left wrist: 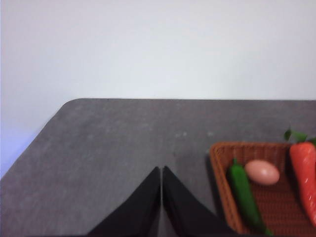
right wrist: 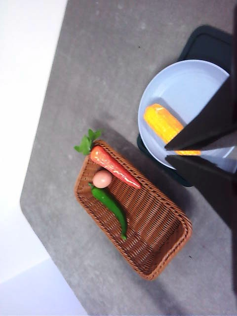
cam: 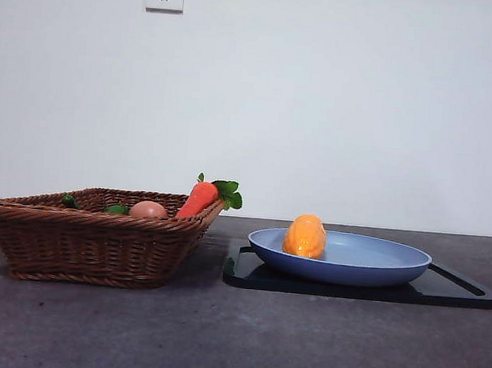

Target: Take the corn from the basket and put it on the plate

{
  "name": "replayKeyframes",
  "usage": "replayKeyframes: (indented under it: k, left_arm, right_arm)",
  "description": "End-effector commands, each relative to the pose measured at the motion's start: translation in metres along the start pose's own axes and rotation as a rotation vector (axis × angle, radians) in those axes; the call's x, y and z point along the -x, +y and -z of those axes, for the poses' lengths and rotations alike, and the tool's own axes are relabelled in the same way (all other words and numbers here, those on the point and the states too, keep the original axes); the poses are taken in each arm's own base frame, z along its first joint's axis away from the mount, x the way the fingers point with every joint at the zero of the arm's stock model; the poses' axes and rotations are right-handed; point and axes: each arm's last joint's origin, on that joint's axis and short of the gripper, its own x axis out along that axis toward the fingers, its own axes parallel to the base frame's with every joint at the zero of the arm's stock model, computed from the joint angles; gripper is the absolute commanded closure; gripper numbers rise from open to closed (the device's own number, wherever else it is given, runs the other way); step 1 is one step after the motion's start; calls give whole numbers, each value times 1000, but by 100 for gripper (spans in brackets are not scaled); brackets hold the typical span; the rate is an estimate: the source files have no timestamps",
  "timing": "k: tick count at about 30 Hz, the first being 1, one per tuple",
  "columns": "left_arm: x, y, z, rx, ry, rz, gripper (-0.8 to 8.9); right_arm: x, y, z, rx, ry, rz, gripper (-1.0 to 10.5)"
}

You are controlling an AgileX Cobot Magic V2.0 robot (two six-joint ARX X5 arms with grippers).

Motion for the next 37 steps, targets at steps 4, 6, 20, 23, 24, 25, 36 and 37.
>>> replayKeyframes:
  k: [4, 6, 20, 23, 24, 25, 36, 37]
  left_arm:
    - [8, 1, 47, -7, 7, -13, 805]
    - [10, 1, 63, -1, 19, -13, 805]
    - [17, 1, 111, -1, 2, -16, 805]
    - [18, 1, 117, -2, 24, -16, 805]
    - [19, 1, 118, -2, 33, -16, 805]
    - [19, 1, 119, -3, 40, -16, 805]
    - [22, 1, 130, 23, 140, -15, 805]
    - [22, 1, 130, 25, 140, -15, 805]
  right_arm:
    - [-1, 0, -4, 10, -23, -2, 944]
    - [-1, 0, -5, 14, -31, -1, 944]
    - [-1, 0, -8, 27, -56, 0, 944]
    - [-1, 0, -8, 27, -56, 0, 944]
    - [-1, 0, -8, 27, -56, 0, 944]
    - [-1, 0, -8, 27, -56, 0, 944]
    - [-1, 0, -8, 29, -60, 0, 944]
    - [-1, 0, -8, 29, -60, 0, 944]
